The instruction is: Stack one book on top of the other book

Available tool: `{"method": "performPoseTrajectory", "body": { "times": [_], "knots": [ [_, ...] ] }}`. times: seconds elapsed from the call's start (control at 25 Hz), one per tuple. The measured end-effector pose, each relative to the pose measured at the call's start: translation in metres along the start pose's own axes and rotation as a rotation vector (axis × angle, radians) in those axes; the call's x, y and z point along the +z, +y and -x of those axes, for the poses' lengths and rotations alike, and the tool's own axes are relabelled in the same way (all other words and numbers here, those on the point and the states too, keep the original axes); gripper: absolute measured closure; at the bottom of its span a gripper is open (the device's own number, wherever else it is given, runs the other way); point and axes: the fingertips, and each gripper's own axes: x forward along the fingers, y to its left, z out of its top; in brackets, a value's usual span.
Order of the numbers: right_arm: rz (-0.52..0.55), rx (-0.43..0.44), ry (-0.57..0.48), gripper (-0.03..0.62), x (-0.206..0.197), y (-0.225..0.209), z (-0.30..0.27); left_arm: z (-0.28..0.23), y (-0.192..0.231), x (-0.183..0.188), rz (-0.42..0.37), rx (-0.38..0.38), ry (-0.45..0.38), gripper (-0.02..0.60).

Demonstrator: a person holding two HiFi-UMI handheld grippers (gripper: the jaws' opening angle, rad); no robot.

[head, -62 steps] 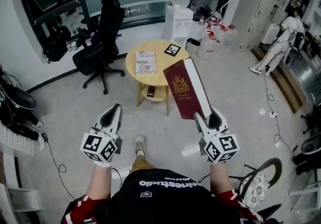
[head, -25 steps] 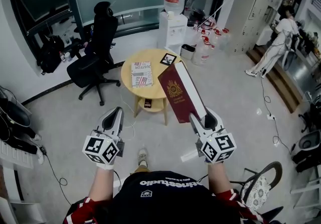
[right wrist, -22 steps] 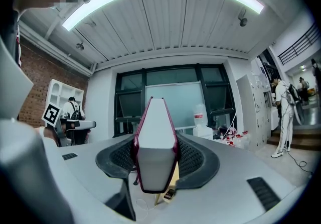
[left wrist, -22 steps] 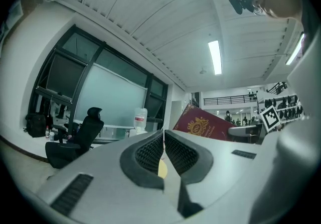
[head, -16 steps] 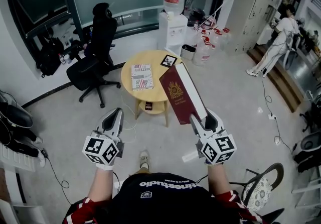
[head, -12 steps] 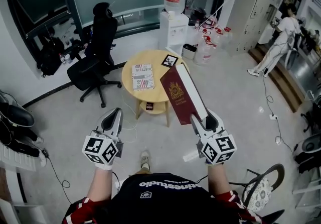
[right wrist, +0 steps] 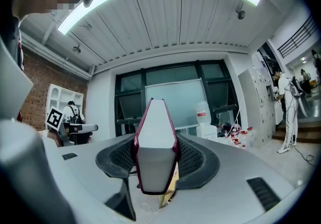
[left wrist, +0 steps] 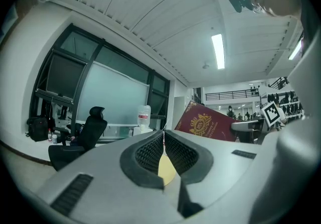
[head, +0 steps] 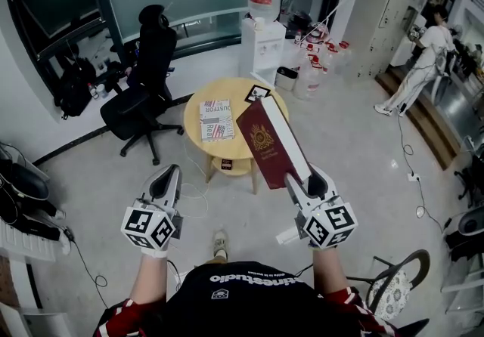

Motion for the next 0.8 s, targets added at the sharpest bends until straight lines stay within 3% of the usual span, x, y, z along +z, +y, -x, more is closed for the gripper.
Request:
{"method": "performPoseTrajectory", "body": {
  "times": [0.8],
  "knots": [
    [-0.019, 0.01, 0.038, 0.353, 0.003, -0.027, -0.128, -0.094, 0.093, -0.003, 0.019, 0.004, -0.019, 0.557]
  ]
}}
